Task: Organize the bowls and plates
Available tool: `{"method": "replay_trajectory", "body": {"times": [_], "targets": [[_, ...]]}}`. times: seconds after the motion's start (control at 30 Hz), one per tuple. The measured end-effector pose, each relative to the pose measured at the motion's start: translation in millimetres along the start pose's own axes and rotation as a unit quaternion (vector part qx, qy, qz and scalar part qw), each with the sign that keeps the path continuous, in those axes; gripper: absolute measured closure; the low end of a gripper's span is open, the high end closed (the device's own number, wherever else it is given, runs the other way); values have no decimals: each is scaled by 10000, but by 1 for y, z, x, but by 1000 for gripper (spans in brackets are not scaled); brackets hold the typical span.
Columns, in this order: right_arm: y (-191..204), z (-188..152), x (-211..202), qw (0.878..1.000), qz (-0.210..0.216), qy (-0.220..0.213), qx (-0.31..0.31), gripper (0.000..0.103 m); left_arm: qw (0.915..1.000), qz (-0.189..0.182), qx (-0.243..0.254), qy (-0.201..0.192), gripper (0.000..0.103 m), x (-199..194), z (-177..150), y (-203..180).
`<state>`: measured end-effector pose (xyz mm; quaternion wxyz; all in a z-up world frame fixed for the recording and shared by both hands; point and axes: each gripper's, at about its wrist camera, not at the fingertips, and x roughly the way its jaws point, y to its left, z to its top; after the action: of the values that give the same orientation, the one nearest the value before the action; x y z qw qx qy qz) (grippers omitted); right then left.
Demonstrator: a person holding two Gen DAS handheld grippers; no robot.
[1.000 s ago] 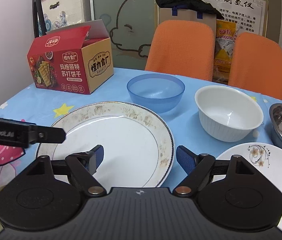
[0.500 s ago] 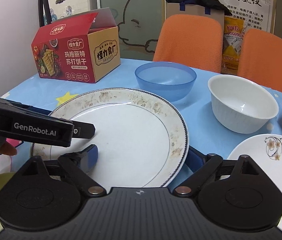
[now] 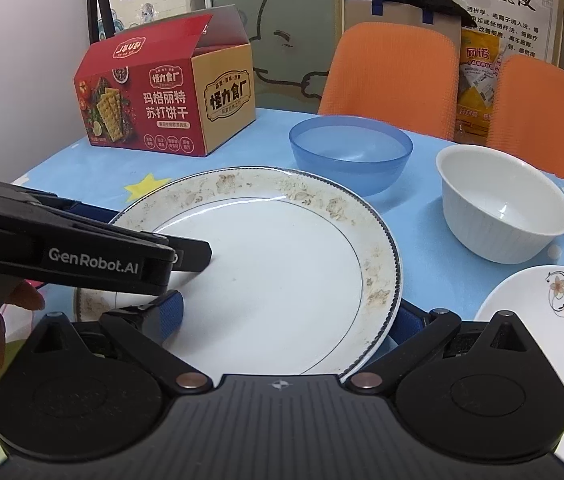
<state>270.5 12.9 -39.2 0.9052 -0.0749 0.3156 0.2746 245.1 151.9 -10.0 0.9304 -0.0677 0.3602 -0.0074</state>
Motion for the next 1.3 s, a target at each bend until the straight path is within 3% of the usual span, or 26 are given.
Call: {"method": "replay_trajectory", "body": {"times": [0.03,0.1,0.37,0.57,0.73,0.9,1.3], "targets": [[0,0,-1,10000,-17,-32,13,0,10000,-18,-23,-6,57,-1,0,-3],[-2,-1,-3,9996,-159,-162,149,0,9998,197,-70,-3,57,-2,2,-8],[-2,7,-21,9981,-394,-446,181,0,9995,175,-198,-154,58,-18,10,-8],[-2,8,-25,9980,-287,-471,311,0,9995,207,-161,-203,58,-27,8,-7],[8,8,-43,9978,-250,-547,288,0,9990,214,-171,-366,58,-58,2,-8],[24,-5,-77,9975,-135,-635,272,0,9984,170,-211,-504,58,-98,-22,-11],[68,-79,-138,9975,-133,-582,368,0,9992,282,-106,-271,58,-149,-108,-22]]}}
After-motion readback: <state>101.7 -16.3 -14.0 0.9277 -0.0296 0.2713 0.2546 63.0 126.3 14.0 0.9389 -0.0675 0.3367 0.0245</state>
